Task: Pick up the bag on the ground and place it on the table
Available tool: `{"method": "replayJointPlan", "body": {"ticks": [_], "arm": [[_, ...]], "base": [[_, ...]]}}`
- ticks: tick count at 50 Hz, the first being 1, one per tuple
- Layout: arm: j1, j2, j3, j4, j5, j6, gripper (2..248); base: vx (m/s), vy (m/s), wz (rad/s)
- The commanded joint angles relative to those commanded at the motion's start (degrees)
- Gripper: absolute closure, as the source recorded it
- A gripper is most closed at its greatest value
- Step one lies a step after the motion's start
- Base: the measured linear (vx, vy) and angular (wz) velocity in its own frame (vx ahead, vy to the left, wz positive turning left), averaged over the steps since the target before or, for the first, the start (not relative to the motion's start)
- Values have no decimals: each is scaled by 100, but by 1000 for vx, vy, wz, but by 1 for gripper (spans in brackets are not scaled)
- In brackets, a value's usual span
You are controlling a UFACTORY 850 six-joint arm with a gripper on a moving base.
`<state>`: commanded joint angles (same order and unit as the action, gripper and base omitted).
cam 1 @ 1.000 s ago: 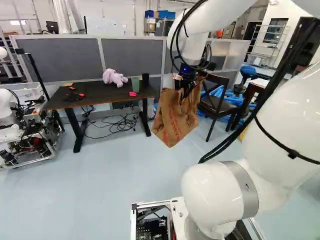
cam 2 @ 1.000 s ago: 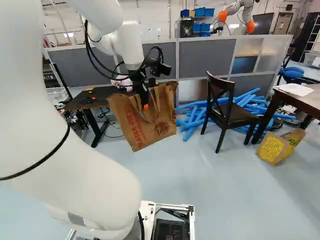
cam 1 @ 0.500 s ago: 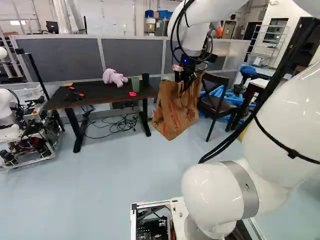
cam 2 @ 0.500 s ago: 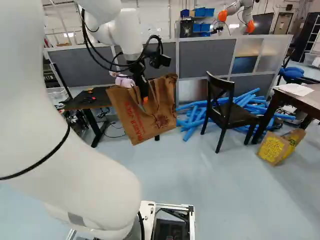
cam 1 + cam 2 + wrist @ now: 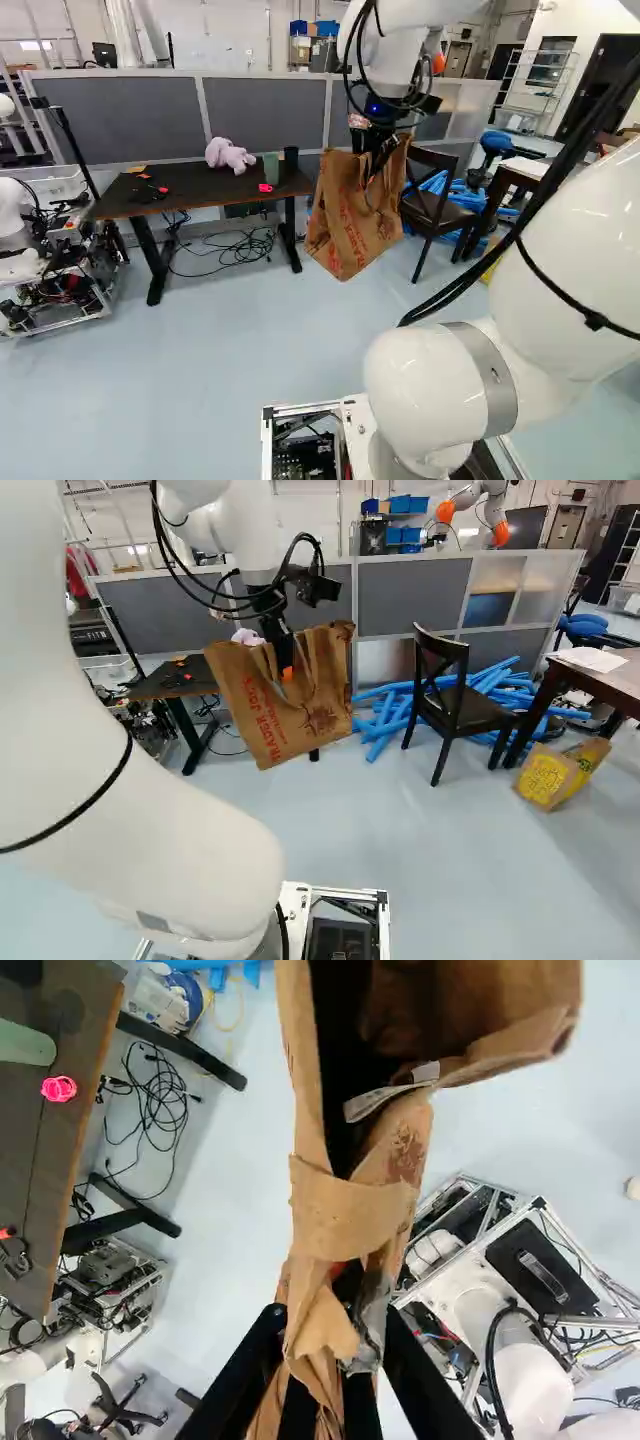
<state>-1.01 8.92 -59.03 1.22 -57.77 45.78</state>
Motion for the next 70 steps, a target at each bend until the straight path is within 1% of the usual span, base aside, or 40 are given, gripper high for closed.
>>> {"method": "replayJointPlan", "body": {"ticks": [18, 24, 36, 59, 70], "arm": [[0, 3, -1, 0, -4, 0, 229], [0, 3, -1, 0, -4, 0, 229], [0, 3, -1, 0, -4, 0, 229], [0, 3, -1, 0, -4, 0, 229], [0, 3, -1, 0, -4, 0, 229]], "base": [[7, -2, -1], [35, 25, 146], [24, 77, 365], [36, 102, 456], [73, 44, 124]]}}
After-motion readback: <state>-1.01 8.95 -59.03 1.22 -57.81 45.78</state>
